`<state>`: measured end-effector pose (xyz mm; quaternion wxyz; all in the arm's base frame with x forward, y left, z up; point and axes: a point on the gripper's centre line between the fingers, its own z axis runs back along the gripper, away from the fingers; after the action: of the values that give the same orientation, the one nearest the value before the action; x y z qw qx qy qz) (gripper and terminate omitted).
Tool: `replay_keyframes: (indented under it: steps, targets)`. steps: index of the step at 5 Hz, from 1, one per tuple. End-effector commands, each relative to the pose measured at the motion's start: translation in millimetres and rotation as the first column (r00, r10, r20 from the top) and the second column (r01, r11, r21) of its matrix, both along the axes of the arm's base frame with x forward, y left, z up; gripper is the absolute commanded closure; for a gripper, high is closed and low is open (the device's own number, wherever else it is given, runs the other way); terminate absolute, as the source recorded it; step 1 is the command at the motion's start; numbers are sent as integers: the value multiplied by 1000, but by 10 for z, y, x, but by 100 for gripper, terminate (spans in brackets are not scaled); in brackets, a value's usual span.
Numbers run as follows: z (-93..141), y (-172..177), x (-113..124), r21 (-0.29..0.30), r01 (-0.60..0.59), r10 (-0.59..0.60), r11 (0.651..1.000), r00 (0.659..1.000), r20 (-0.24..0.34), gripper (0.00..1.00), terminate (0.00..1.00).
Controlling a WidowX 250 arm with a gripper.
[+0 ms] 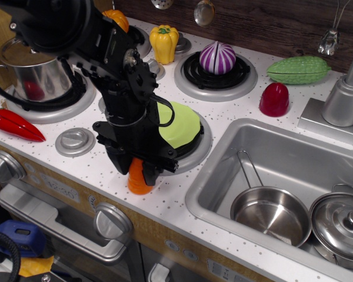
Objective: Put carrot on plate
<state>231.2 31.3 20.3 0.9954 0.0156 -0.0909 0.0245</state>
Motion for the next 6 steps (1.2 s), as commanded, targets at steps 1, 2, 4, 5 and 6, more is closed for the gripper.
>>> replay_keyframes:
  steps: [1,2,4,5,6]
  targets:
    - [254,22,47,24,9,-9,1000,1000,3,100,0]
    - [555,104,94,62,41,-39,997,999,-36,100,0]
    - [699,234,575,107,159,-165,982,985,54,100,0]
    - [628,246,800,87,200,-207,976,975,79,100,0]
    - [554,249,882,64,225,-230,972,968,96,100,0]
